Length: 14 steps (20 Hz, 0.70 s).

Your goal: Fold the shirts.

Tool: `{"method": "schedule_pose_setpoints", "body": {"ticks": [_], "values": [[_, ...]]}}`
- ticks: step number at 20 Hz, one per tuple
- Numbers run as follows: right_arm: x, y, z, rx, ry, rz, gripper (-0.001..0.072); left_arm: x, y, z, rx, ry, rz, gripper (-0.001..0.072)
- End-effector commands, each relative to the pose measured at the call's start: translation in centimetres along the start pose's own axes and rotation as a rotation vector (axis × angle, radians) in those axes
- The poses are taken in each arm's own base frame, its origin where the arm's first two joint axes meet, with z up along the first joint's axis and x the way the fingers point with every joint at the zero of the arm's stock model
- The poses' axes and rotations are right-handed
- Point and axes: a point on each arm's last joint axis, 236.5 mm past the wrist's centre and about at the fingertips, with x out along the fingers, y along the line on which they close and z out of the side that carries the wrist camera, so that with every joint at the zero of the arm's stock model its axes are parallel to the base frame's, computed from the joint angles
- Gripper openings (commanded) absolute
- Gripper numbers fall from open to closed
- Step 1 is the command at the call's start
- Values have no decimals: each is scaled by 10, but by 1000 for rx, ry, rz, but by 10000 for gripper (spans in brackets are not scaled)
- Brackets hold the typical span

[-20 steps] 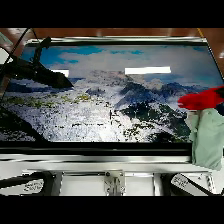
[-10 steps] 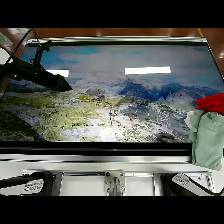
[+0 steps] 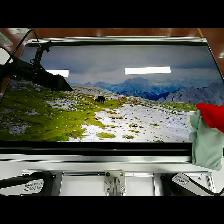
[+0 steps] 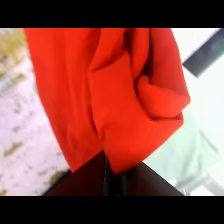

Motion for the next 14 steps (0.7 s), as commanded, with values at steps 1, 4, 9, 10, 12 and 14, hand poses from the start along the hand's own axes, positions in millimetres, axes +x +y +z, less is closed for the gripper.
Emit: {"method": "schedule_pose_setpoints", "body": {"ticks": [1,4,9,10,12,14], "values": [[25,-43,-61,42,254,-166,61,0,0,0,16,0,1,36],[55,-61,-79,40,312,-229,61,0,0,0,15,1,0,36],[83,-85,-68,40,246,-314,176,0,0,0,-31,0,-1,36],[86,-84,-68,39,257,-307,399,0,0,0,-38,0,-1,36],[88,-85,-68,1,268,-302,642,0,0,0,-38,0,-1,36],[77,-88,-62,-48,263,-314,673,0,1,1,-38,-3,2,36]]}}
